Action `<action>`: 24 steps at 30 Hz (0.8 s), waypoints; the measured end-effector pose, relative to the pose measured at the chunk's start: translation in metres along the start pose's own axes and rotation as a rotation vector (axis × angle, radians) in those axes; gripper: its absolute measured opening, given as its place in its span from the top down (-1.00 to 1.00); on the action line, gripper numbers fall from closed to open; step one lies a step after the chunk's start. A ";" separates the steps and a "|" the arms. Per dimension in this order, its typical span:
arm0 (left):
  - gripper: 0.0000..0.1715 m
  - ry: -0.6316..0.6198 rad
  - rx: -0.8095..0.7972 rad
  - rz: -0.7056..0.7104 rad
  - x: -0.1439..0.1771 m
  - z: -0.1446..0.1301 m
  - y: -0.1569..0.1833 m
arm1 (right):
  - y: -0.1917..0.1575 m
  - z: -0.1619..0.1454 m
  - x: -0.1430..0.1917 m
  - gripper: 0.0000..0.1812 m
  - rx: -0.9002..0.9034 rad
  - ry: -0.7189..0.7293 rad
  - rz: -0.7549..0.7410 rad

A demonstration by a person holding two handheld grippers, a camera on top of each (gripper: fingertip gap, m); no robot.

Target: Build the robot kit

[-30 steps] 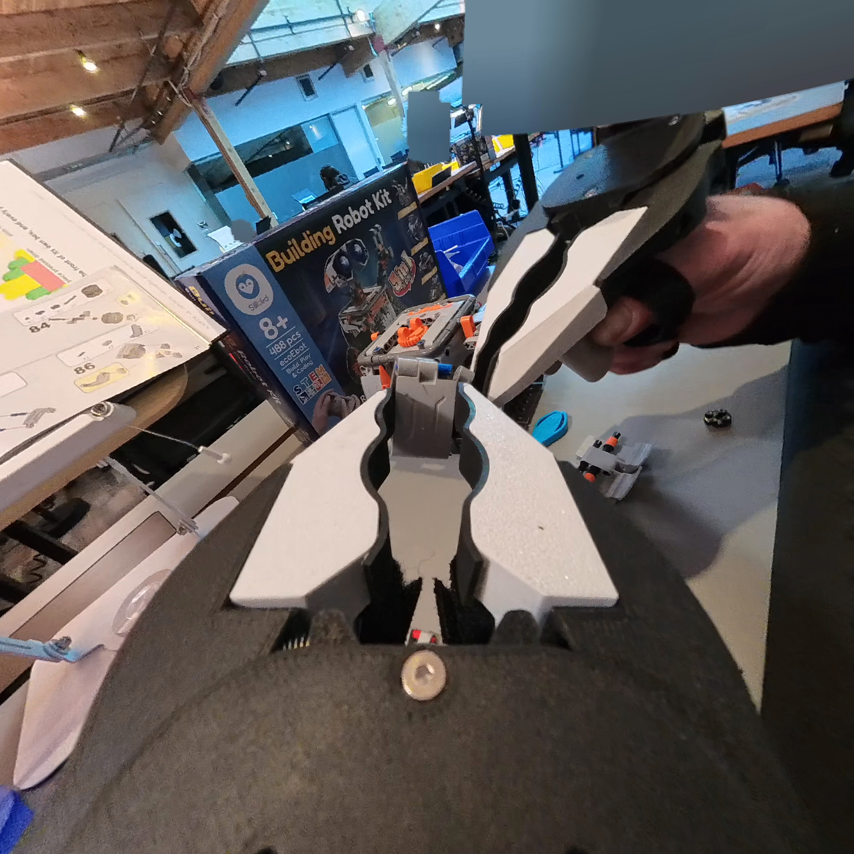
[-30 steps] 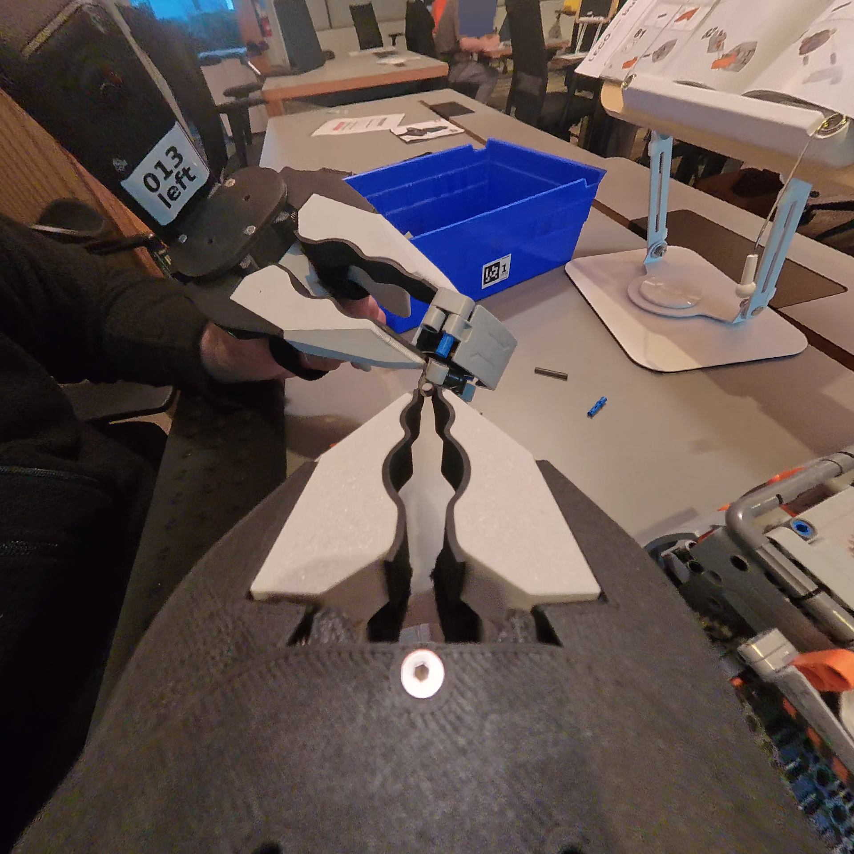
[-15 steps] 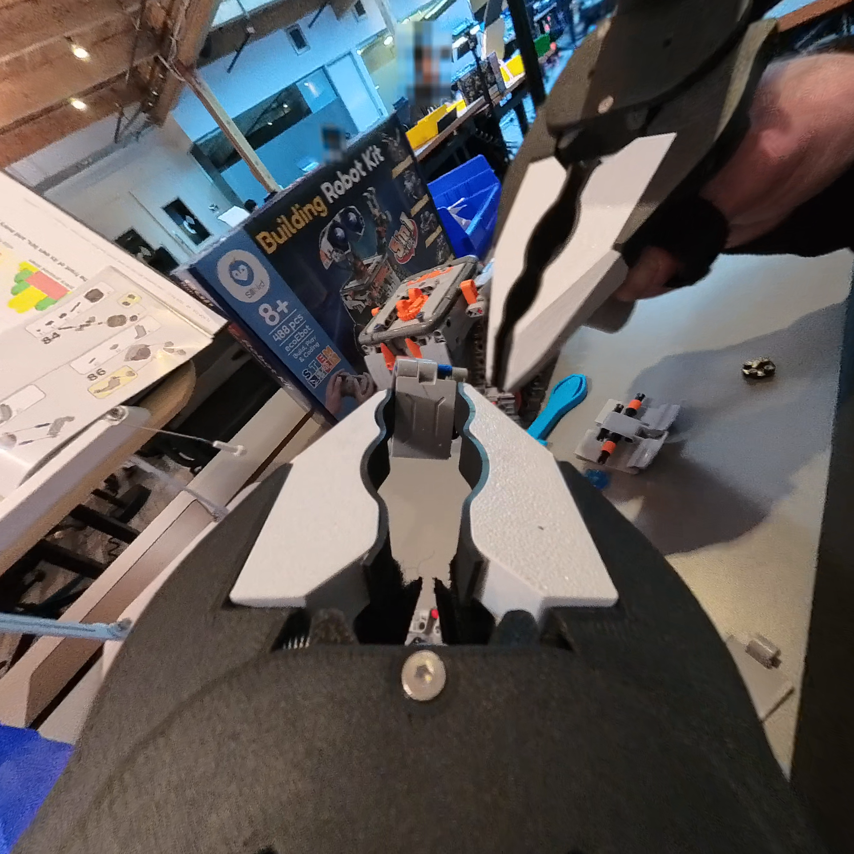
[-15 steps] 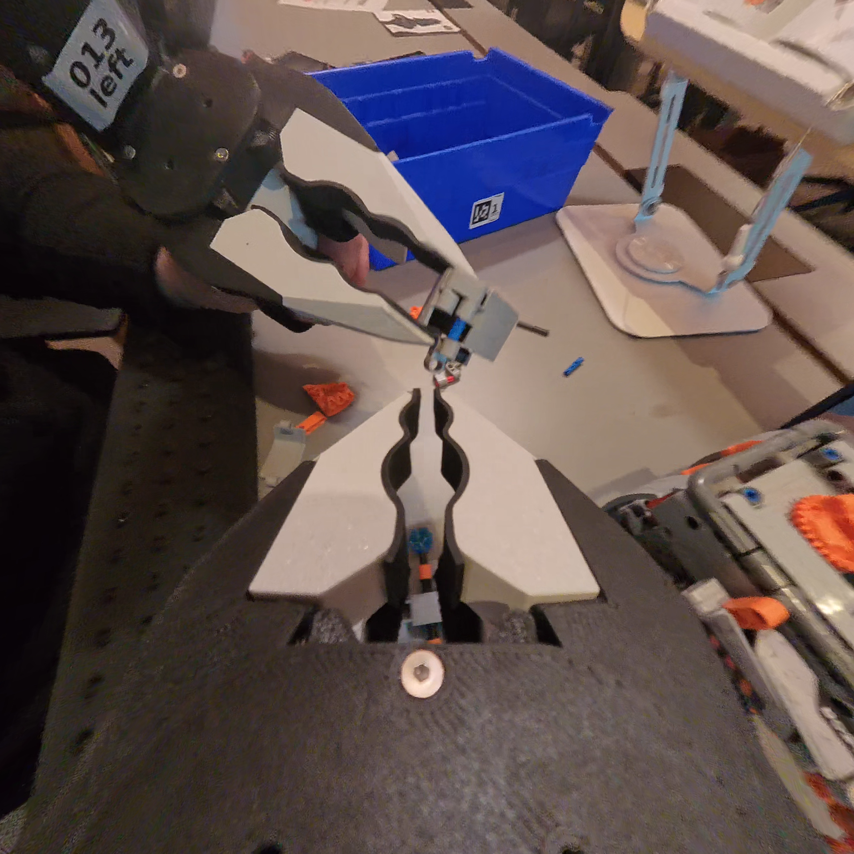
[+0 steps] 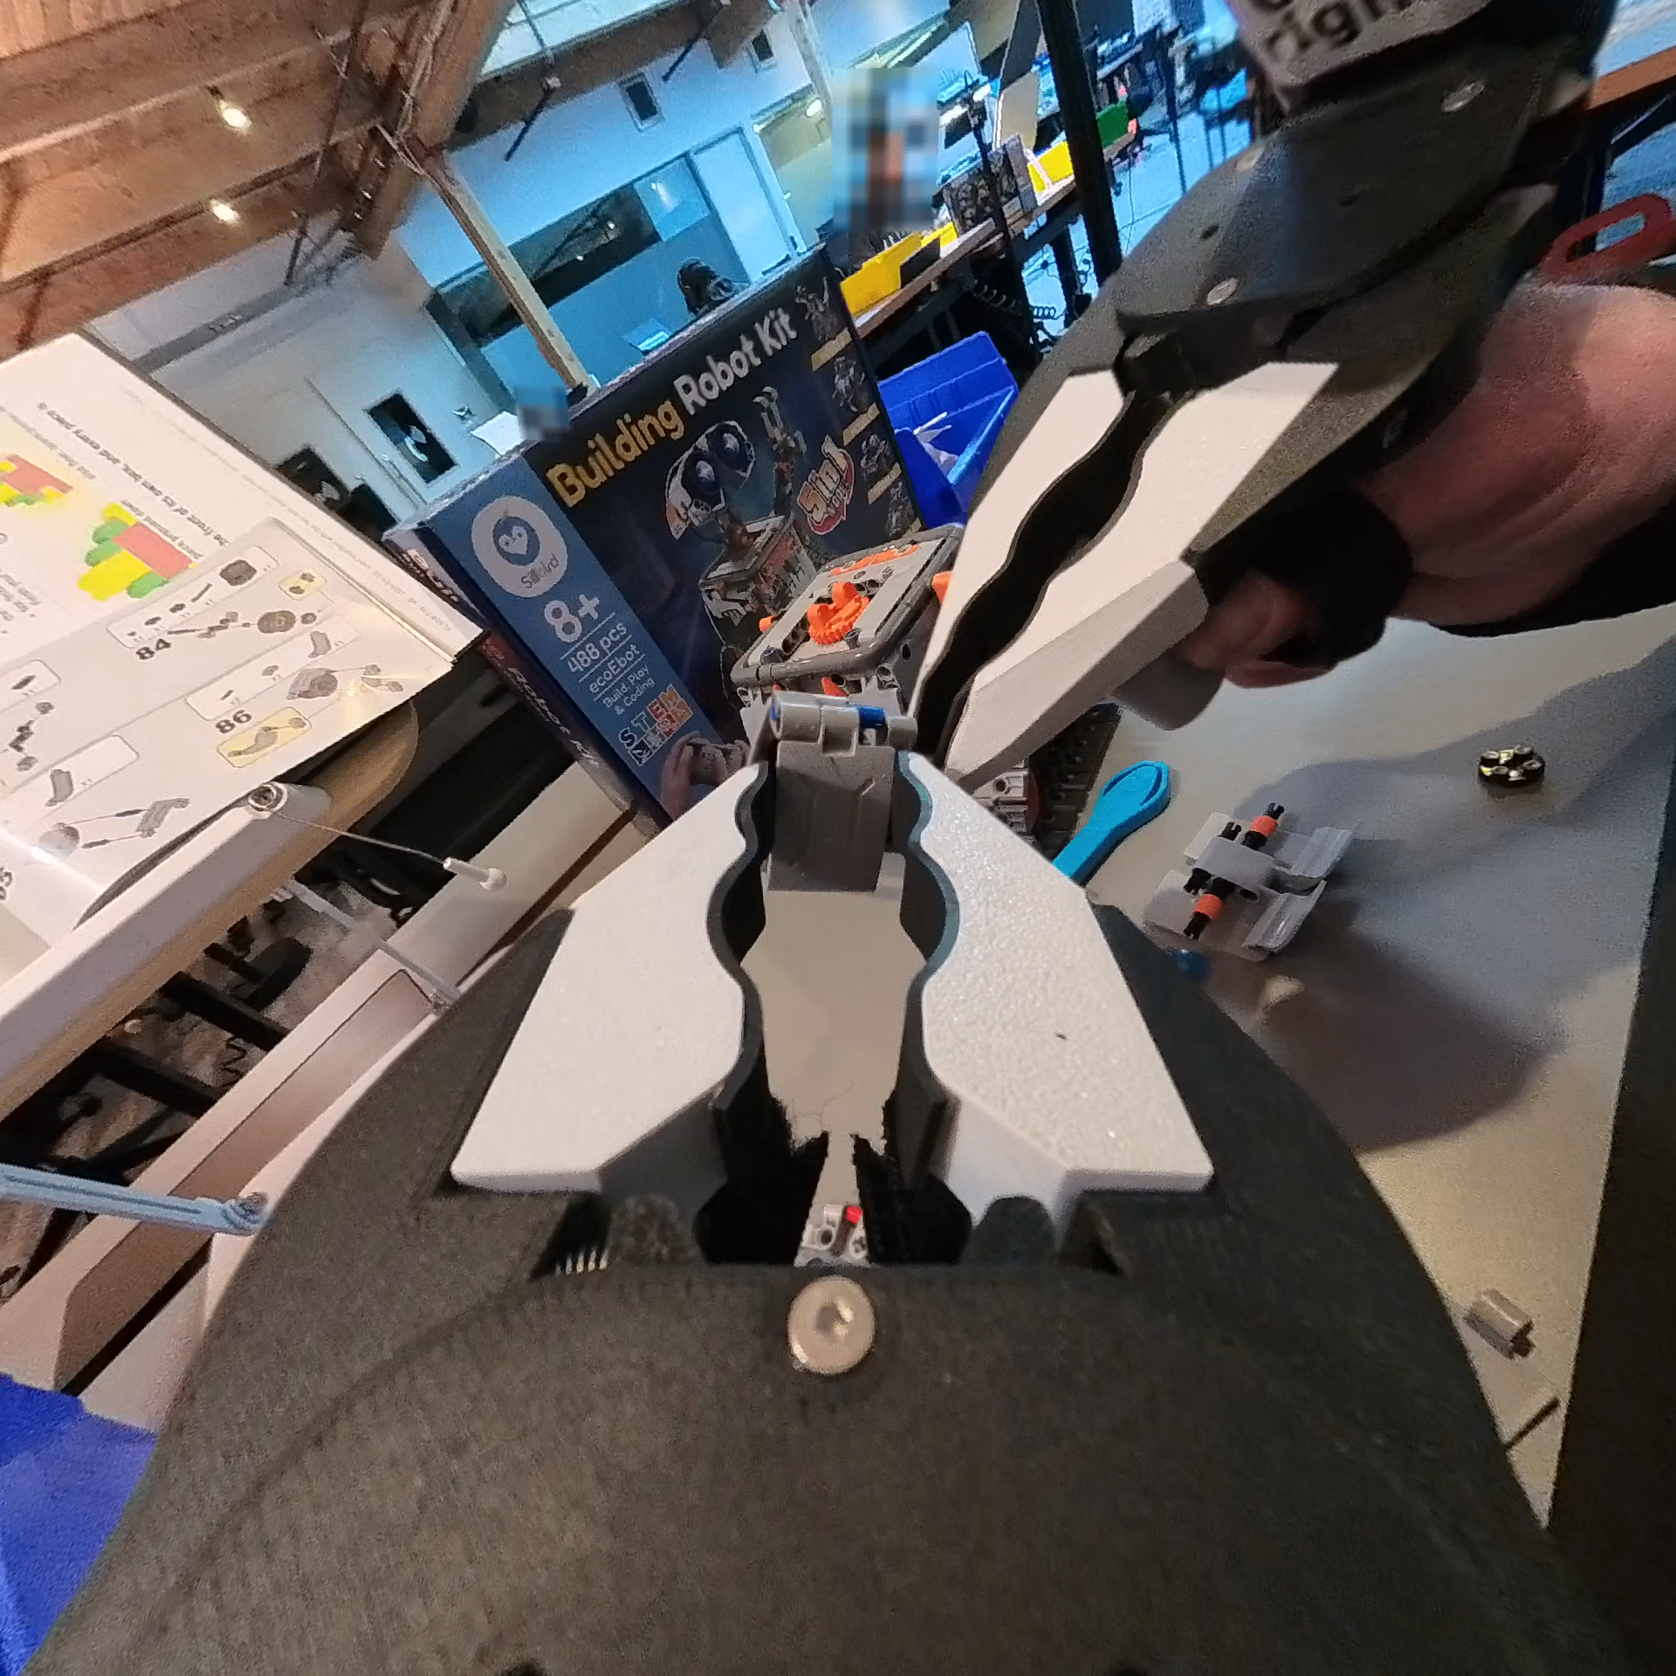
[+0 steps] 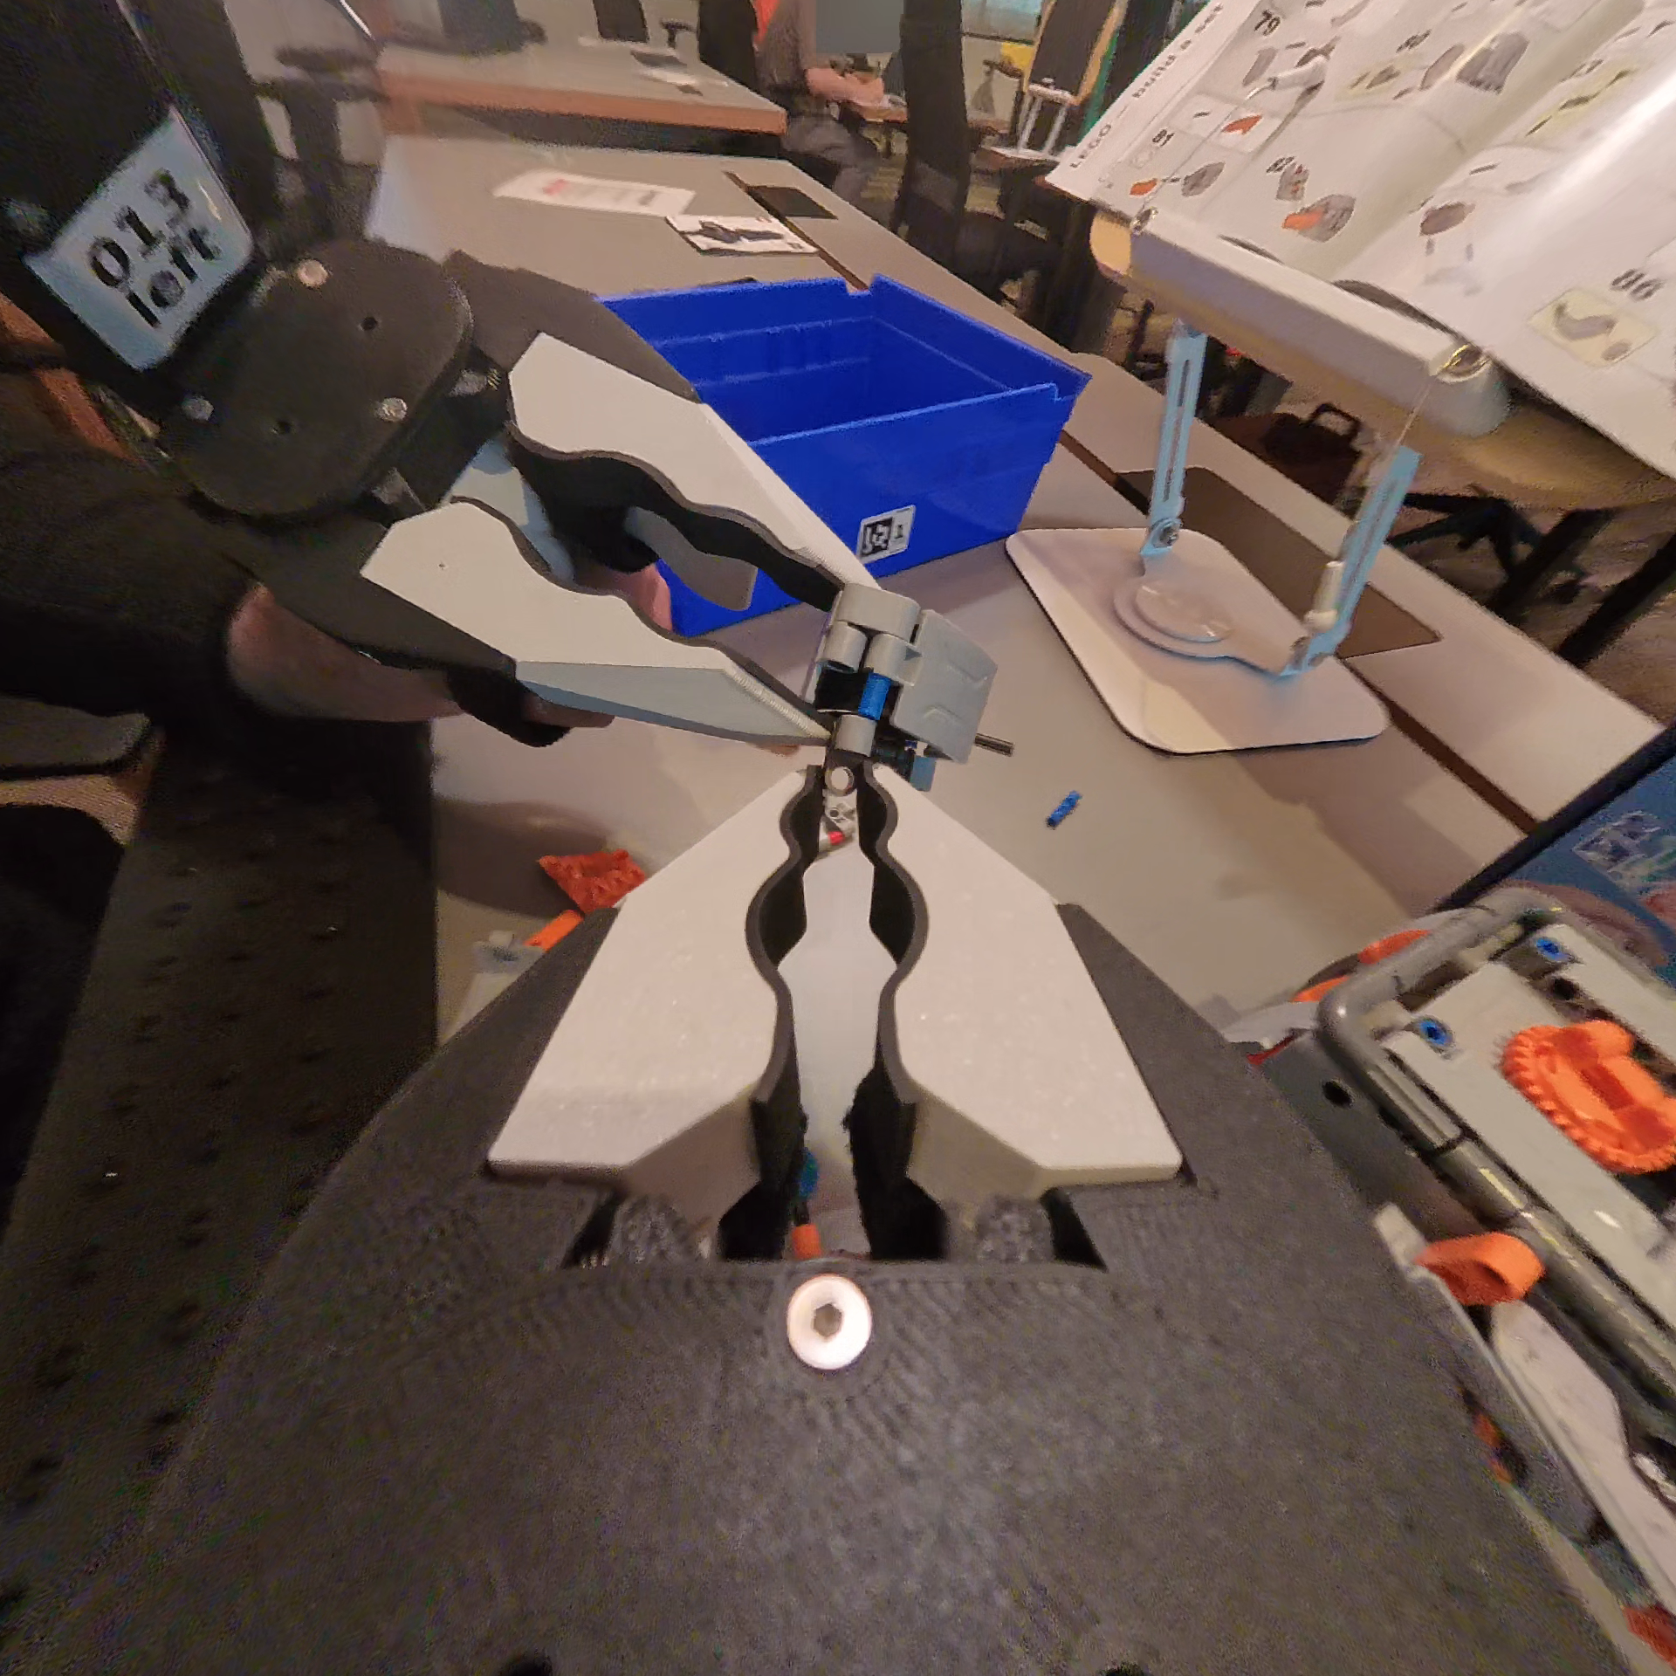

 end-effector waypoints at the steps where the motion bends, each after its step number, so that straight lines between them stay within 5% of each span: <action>1: 0.74 -0.005 -0.014 0.006 0.000 0.000 0.001 | -0.001 0.001 0.000 0.95 0.028 -0.007 -0.023; 7: 0.75 -0.083 -0.088 -0.004 -0.004 -0.005 0.004 | 0.001 -0.006 -0.003 0.95 0.056 -0.062 -0.043; 16: 0.70 -0.106 -0.024 -0.236 0.001 -0.025 0.008 | -0.004 -0.022 -0.008 0.95 0.116 -0.144 0.066; 24: 0.33 -0.136 0.079 -0.465 0.014 -0.039 0.012 | -0.022 -0.041 -0.012 0.95 0.256 -0.227 0.210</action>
Point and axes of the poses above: each gripper's, where its closed fingertips meet, x back along the fingers, z out of its top, y = z × x across the jaws, the point moved 6 cm from there along x, back along the fingers, and after that the axes turned 8 degrees about -z, right-handed, at the moved point
